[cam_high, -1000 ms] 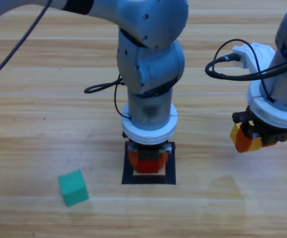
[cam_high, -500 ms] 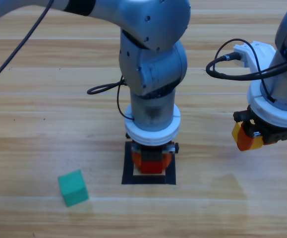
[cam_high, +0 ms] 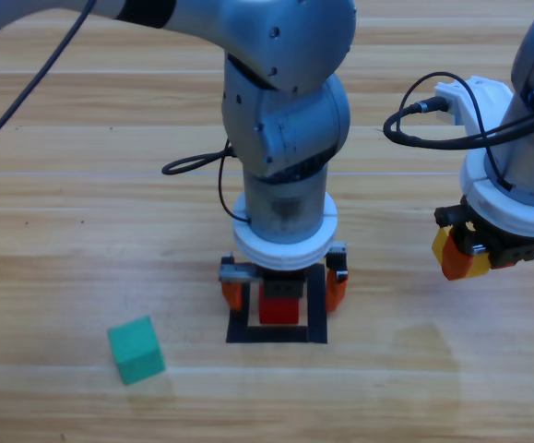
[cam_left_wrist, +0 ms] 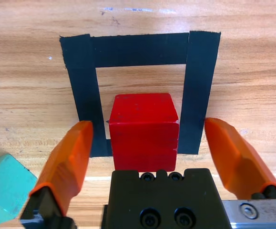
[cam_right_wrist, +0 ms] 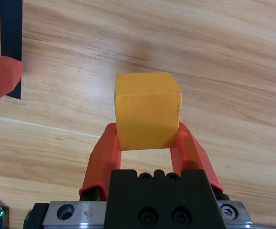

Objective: Stack the blocks in the rectangular block: red at the bottom, yellow in the middle, green on top

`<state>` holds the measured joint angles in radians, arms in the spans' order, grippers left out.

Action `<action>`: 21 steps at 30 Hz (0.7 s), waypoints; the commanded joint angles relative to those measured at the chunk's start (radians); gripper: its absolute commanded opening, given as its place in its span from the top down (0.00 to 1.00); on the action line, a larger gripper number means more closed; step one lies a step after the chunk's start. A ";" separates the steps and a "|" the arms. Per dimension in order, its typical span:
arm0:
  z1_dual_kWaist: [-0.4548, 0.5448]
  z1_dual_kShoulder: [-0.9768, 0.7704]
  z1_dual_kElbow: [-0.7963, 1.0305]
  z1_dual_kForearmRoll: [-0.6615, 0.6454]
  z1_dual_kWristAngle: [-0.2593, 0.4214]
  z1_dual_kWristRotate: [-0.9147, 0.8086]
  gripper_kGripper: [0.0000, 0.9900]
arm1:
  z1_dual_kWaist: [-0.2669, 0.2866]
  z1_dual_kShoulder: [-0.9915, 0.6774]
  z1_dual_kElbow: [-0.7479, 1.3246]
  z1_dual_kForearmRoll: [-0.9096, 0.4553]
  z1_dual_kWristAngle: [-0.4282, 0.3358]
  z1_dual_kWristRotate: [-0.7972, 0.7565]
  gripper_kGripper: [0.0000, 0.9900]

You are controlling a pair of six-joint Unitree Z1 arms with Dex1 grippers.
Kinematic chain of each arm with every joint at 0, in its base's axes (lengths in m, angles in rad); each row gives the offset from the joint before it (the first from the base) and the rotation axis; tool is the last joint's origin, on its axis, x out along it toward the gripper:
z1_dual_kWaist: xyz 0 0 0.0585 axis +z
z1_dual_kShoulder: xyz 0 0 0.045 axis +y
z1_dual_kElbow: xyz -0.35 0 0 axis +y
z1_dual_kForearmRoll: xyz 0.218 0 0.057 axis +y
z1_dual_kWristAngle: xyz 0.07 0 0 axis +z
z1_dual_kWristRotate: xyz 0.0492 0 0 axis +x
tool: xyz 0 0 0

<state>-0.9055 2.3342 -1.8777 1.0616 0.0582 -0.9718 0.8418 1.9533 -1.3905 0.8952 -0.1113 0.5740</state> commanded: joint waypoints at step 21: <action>0.036 -0.716 0.368 0.150 0.213 -0.166 0.00 | 0.154 0.265 -0.439 0.277 0.015 0.196 1.00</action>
<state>-0.8859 1.7933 -1.6608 1.2610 0.2594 -1.1190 0.8965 2.0861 -1.7258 1.1172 -0.1177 0.7329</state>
